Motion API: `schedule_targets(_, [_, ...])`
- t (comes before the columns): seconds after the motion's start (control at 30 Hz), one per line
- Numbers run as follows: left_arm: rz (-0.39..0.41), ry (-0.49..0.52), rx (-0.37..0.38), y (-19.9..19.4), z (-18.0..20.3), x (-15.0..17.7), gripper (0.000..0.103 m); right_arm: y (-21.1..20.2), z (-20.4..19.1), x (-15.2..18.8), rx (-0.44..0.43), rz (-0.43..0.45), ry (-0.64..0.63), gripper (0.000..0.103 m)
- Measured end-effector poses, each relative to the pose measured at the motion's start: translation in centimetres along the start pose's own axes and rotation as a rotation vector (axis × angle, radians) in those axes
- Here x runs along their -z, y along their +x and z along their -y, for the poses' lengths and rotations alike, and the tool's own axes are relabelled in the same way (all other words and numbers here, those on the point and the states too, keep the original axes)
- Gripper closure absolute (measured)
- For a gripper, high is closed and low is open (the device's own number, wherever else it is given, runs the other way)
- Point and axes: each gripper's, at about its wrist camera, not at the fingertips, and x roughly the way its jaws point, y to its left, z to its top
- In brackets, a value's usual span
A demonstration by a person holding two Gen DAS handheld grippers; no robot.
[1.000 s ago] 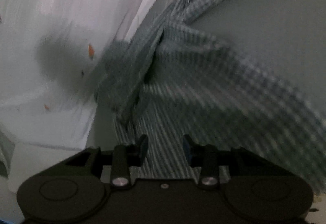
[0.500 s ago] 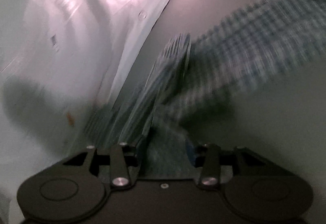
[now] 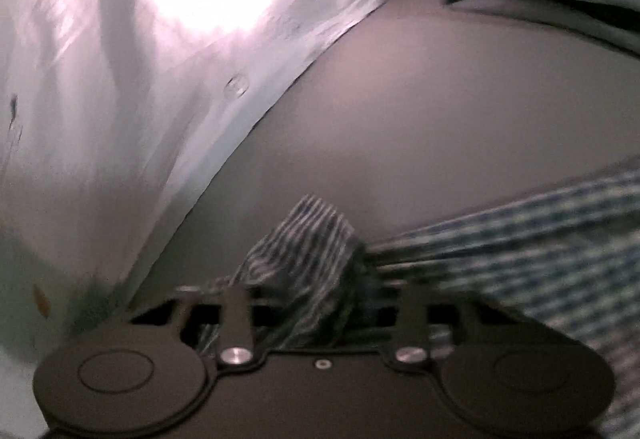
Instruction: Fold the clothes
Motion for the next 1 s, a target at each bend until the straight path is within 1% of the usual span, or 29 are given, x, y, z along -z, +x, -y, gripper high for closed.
schedule_targets(0.07, [0.012,0.019,-0.011,0.1,0.3,-0.4,0.056,-0.8,-0.8,0.2,-0.01,0.034,-0.027,0.096])
schedule_targets(0.13, [0.027,0.052,-0.036,-0.3,0.9,-0.8,0.056,-3.8,-0.6,0.1,-0.048,0.145,-0.026,0.096])
schedule_targets(0.17, [0.045,0.072,-0.05,-0.8,1.1,-1.0,0.054,-5.5,-0.3,0.0,-0.066,0.21,-0.014,0.096])
schedule_targets(0.2, [0.069,0.093,-0.059,-1.3,1.3,-1.1,0.051,-6.7,0.5,-0.2,-0.04,0.252,0.014,0.096])
schedule_targets(0.23, [0.095,0.11,-0.067,-1.9,1.3,-1.2,0.043,-7.8,1.5,-0.3,-0.007,0.289,0.045,0.096])
schedule_targets(0.27, [0.122,0.125,-0.075,-2.5,1.3,-1.2,0.038,-7.9,2.3,-0.4,0.064,0.281,0.011,0.096])
schedule_targets(0.3, [0.142,0.134,-0.079,-2.9,1.1,-1.2,0.037,-7.9,3.1,-0.4,0.142,0.265,-0.037,0.096])
schedule_targets(0.33, [0.144,0.139,-0.08,-2.9,0.9,-1.2,0.037,-7.2,3.8,-0.4,0.221,0.226,-0.072,0.096])
schedule_targets(0.37, [0.135,0.142,-0.082,-2.8,0.8,-1.2,0.037,-6.8,4.4,-0.2,0.252,0.192,-0.078,0.096])
schedule_targets(0.47, [0.084,0.161,-0.071,-1.4,1.0,-0.8,0.036,-6.2,5.2,0.6,0.238,0.154,-0.043,0.094])
schedule_targets(0.5, [0.064,0.172,-0.061,-0.7,1.3,-0.5,0.033,-6.0,5.4,0.8,0.249,0.148,-0.033,0.088])
schedule_targets(0.53, [0.047,0.181,-0.053,0.1,1.7,-0.3,0.029,-5.8,5.5,0.9,0.263,0.144,-0.024,0.079])
schedule_targets(0.57, [0.031,0.192,-0.047,0.9,2.0,0.0,0.027,-5.4,5.6,1.0,0.268,0.14,-0.011,0.074])
schedule_targets(0.6, [0.019,0.205,-0.046,1.6,2.4,0.3,0.027,-5.2,5.8,1.1,0.267,0.136,0.002,0.066])
schedule_targets(0.63, [0.009,0.216,-0.054,2.4,2.7,0.5,0.027,-5.1,5.9,1.1,0.265,0.132,0.016,0.065])
schedule_targets(0.73, [-0.011,0.229,-0.108,4.6,3.6,0.6,0.027,-4.5,5.3,1.3,0.281,0.113,-0.019,0.066])
schedule_targets(0.77, [-0.005,0.234,-0.124,4.9,3.9,0.7,0.029,-4.3,5.1,1.2,0.289,0.106,-0.042,0.068])
schedule_targets(0.8, [0.008,0.248,-0.134,5.0,4.3,0.7,0.036,-4.1,4.8,1.2,0.297,0.098,-0.067,0.077])
schedule_targets(0.83, [0.009,0.261,-0.148,5.3,4.7,0.7,0.056,-4.0,4.8,1.2,0.298,0.094,-0.075,0.088])
schedule_targets(0.87, [0.017,0.271,-0.181,5.6,5.1,0.7,0.082,-4.0,4.7,1.2,0.299,0.091,-0.081,0.092])
schedule_targets(0.9, [0.029,0.274,-0.21,5.7,5.3,0.6,0.101,-4.0,4.7,1.3,0.299,0.088,-0.087,0.093])
schedule_targets(1.0, [0.043,0.245,-0.229,5.8,5.3,0.2,0.103,-4.7,4.8,1.1,0.293,0.107,-0.094,0.094])
